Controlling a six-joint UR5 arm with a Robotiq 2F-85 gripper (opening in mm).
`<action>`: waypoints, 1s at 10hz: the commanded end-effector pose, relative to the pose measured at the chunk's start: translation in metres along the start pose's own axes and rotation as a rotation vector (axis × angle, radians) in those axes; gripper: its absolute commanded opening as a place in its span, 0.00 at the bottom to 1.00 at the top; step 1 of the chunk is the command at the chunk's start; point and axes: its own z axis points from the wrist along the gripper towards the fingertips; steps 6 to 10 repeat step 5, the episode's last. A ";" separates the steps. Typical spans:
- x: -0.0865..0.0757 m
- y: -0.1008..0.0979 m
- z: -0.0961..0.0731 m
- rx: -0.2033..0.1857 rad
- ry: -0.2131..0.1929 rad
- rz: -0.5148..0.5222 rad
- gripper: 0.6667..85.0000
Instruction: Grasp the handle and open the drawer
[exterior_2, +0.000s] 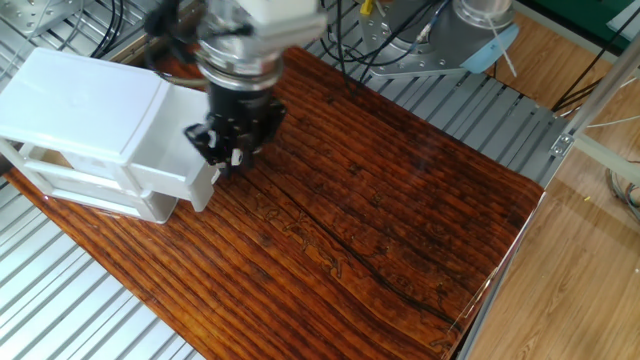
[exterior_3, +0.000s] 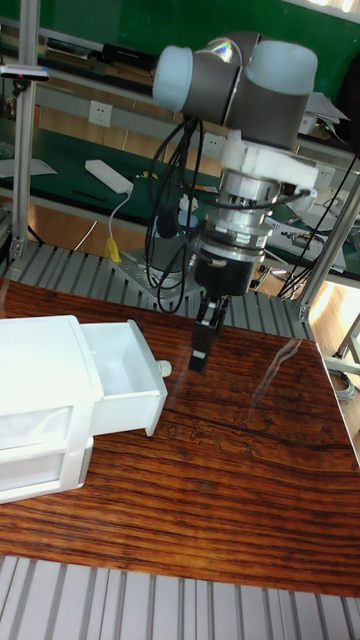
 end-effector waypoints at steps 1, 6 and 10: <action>-0.021 -0.030 -0.016 0.045 -0.086 0.279 0.02; -0.035 -0.047 -0.027 0.023 -0.122 0.376 0.02; -0.035 -0.047 -0.027 0.023 -0.122 0.376 0.02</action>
